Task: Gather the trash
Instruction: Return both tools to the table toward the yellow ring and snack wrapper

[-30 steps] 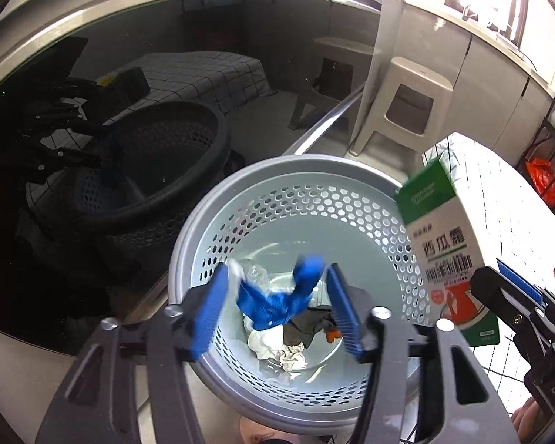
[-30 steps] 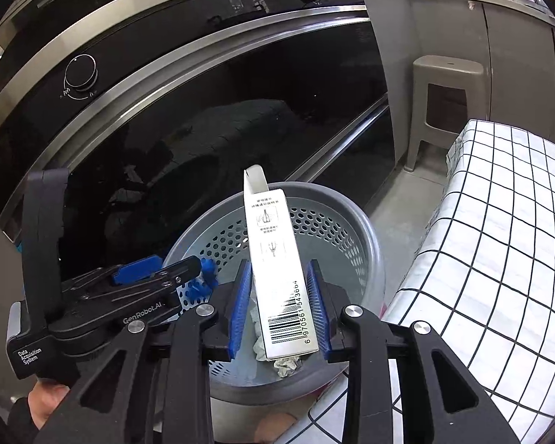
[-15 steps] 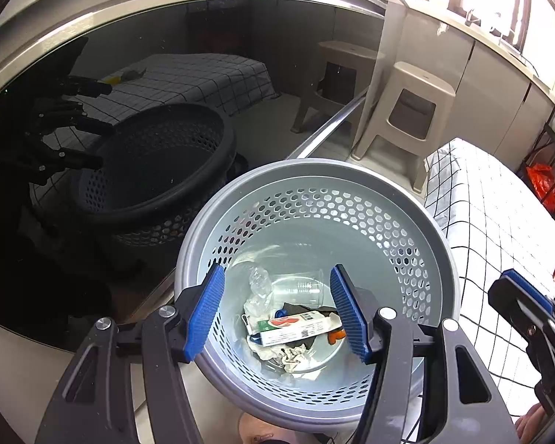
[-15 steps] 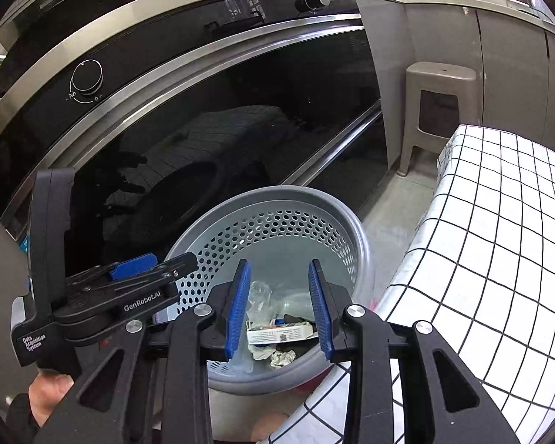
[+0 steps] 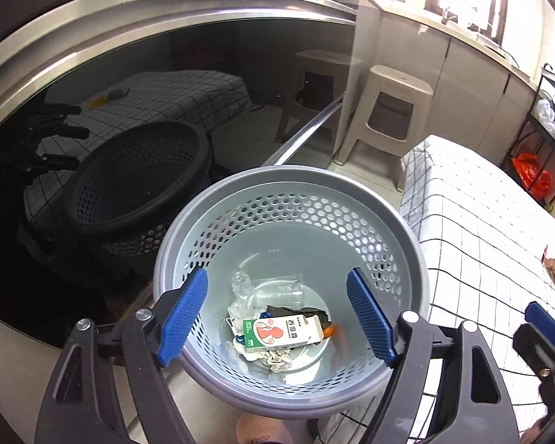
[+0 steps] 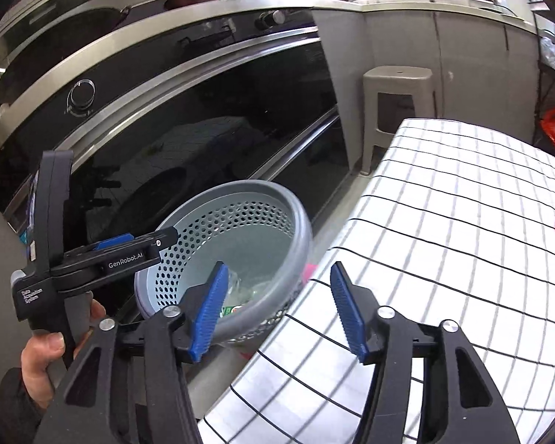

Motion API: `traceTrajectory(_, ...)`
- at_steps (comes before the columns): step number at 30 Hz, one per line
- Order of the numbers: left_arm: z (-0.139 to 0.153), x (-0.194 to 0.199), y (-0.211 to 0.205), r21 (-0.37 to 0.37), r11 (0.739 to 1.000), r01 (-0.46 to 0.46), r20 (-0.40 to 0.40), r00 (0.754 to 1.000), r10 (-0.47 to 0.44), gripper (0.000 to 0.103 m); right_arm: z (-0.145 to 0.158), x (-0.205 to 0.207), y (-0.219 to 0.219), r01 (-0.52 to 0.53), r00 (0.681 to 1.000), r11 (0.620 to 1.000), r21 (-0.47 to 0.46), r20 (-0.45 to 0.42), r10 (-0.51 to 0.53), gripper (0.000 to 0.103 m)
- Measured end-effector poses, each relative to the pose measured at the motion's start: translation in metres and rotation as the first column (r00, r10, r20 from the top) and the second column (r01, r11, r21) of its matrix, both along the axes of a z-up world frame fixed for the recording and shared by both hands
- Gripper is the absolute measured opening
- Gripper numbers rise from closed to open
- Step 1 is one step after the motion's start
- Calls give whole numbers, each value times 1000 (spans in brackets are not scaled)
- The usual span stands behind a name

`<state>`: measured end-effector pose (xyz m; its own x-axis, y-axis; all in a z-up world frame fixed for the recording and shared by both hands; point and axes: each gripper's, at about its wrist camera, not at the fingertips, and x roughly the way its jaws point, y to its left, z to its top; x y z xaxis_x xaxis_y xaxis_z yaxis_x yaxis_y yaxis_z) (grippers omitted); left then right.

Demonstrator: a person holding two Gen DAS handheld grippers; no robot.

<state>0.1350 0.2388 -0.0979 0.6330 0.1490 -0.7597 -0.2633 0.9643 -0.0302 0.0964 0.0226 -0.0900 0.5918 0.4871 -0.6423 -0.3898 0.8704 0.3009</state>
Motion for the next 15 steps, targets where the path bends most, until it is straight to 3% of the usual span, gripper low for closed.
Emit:
traceTrajectory(7,2,-6,-24,24,999,40,9,999,-40,81,13,-27,-42,64,997,998,-3,33,-64,60)
traceTrajectory(15,6,-17,-52,-3,995,101,20,995,-101,81,15,-53,-95,156,987,987,-28,50,-155,62)
